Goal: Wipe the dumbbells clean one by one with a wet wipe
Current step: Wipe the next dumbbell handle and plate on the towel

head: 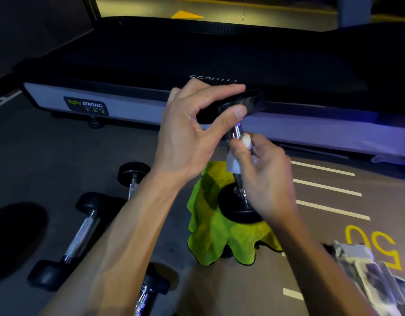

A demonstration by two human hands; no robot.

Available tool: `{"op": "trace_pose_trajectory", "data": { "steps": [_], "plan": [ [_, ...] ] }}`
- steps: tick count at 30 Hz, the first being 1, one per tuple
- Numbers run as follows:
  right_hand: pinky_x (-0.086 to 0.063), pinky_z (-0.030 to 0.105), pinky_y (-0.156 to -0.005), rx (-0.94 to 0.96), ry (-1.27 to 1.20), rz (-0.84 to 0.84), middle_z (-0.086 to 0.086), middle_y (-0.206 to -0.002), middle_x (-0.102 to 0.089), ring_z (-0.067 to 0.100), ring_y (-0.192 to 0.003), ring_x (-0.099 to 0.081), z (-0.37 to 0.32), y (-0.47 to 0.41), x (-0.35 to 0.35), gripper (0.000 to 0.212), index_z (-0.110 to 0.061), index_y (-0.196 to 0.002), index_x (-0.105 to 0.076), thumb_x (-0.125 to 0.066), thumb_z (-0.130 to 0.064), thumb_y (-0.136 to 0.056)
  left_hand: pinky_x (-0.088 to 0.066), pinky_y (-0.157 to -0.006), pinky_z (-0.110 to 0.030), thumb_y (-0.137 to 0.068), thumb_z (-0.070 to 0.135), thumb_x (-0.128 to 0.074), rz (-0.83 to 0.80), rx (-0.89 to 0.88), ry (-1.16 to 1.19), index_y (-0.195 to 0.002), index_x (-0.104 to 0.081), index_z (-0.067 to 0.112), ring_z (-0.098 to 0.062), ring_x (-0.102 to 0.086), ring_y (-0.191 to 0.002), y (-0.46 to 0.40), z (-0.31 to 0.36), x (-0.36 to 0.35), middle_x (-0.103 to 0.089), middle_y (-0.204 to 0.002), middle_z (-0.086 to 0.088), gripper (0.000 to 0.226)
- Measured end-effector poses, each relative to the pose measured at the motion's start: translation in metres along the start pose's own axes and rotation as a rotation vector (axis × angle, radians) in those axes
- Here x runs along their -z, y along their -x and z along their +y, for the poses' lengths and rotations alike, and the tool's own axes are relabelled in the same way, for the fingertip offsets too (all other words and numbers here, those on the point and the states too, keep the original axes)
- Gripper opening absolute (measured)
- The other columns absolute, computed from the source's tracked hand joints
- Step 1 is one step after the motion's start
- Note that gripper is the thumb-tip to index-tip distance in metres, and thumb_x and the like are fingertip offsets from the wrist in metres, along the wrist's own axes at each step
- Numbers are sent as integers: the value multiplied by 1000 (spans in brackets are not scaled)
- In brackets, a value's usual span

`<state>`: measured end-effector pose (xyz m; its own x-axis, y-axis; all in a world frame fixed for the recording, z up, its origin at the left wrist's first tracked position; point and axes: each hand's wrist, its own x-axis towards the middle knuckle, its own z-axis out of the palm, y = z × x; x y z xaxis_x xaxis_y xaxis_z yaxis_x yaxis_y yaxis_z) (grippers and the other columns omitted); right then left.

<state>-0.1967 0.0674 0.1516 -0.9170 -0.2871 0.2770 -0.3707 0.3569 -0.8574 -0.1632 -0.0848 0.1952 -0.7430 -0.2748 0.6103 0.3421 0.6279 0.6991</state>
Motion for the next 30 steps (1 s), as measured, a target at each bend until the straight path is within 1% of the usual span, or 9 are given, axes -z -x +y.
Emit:
{"op": "trace_pose_trajectory", "data": {
  "steps": [3,8,11,14,17,21,23,26,30],
  "plan": [
    [-52,53,-62,-193,-285,-126,22,-80,-73,21,-61,-57,1,-15,12,55,-6,-92,-73,-50,-54,-106,-37,-96,-17,-96,39,-74,-39,-4,15,-122,-72,39,-9,-56,-106,0,3,0,-62,-104,18,27],
    [-46,37,-70,-83,-96,-143,-5,-87,-69,12,-76,-61,-9,-3,14,38,-13,-114,-67,-41,-42,-112,-37,-96,-17,-96,43,-73,-54,-10,8,-124,-73,39,-15,-58,-106,-1,7,-3,-62,-103,16,28],
    [-48,39,-93,-58,249,-223,1,-154,-55,25,-123,-63,-18,13,4,61,-27,-165,-17,-39,-40,-110,-47,-102,-37,-96,43,-73,-21,1,10,-123,-71,43,-9,-58,-107,0,4,-4,-60,-101,22,27],
    [-44,42,-98,-91,375,-257,2,-176,-10,35,-140,-50,-28,19,-3,74,-24,-166,12,-34,-42,-110,-48,-105,-44,-97,42,-73,-8,20,18,-123,-70,44,-13,-60,-112,1,3,-4,-60,-104,22,26],
    [-33,24,-101,-83,285,-236,-3,-177,5,25,-154,-31,-28,24,-4,73,-24,-165,15,-31,-40,-111,-49,-104,-41,-97,43,-73,-14,32,27,-123,-70,44,-17,-60,-113,1,4,-4,-59,-103,22,26],
    [-26,0,-100,49,87,-67,-19,-167,-28,-20,-140,-35,-25,37,-1,59,-23,-167,-20,-32,-35,-110,-50,-102,-41,-96,43,-73,-9,26,33,-123,-72,43,-22,-60,-111,2,6,-5,-60,-103,21,27],
    [-38,11,-108,96,37,-4,-13,-164,-41,-10,-138,-47,-18,38,1,51,-28,-162,-37,-38,-30,-111,-52,-100,-42,-96,44,-73,-16,34,47,-124,-73,42,-22,-59,-114,2,7,-5,-60,-104,21,28],
    [-42,8,-88,92,76,25,5,-134,-70,14,-106,-65,-11,29,4,47,-25,-157,-47,-50,-24,-110,-52,-99,-39,-96,45,-73,-24,34,42,-125,-73,43,-23,-58,-115,2,6,-4,-61,-105,20,29],
    [-39,1,-77,23,143,-57,-15,-106,-71,5,-103,-61,-9,13,11,43,-23,-150,-55,-52,-36,-108,-41,-100,-19,-96,44,-74,-11,29,22,-124,-73,41,-21,-59,-112,2,5,-2,-62,-104,18,29]
  ]
}}
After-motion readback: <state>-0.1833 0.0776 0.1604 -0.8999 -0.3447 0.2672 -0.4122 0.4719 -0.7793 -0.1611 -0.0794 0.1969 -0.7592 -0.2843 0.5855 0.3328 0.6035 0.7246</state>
